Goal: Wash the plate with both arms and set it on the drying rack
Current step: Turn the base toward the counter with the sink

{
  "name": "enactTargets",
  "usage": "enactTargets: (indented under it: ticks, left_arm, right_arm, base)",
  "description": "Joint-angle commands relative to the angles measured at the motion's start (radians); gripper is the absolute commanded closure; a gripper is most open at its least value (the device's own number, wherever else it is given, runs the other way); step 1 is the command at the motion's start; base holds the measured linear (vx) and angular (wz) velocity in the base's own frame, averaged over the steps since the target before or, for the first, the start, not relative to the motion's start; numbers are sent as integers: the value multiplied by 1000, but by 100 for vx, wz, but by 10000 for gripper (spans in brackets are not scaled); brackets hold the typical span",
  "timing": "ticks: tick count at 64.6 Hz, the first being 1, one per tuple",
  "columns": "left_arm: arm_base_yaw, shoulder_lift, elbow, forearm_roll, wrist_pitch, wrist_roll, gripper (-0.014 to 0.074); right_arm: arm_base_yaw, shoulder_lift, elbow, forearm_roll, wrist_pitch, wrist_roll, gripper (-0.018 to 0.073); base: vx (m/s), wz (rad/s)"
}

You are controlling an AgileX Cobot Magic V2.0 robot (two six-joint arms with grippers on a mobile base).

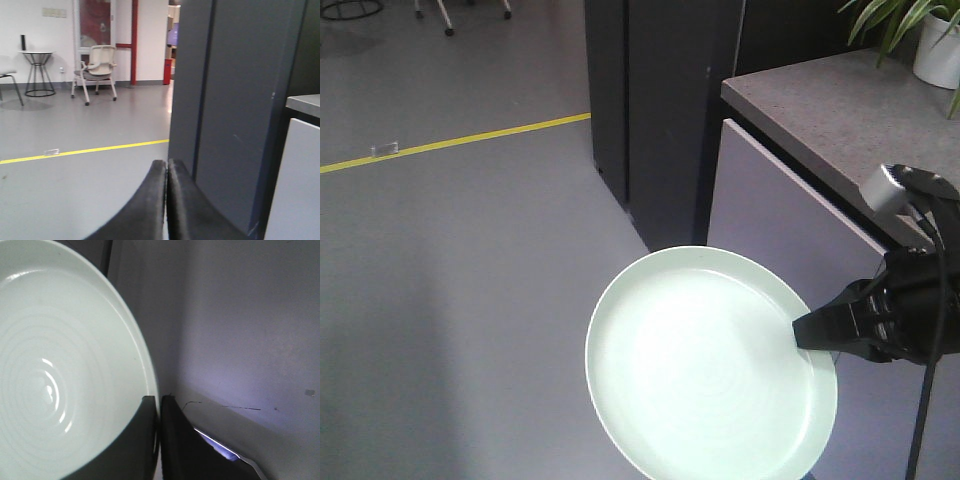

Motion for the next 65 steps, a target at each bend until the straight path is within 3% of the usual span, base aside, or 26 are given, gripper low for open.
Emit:
enactTargets:
  ticks: [1, 65]
  left_arm:
    - [-7, -16, -26, -2, -75, -8, 603]
    - [-7, -16, -26, -2, -75, -8, 603]
  right_arm:
    - [-1, -20, -23, 50, -21, -8, 561]
    - [-1, -20, -23, 50, -21, -8, 561]
  base:
    - [14, -34]
    - [11, -38]
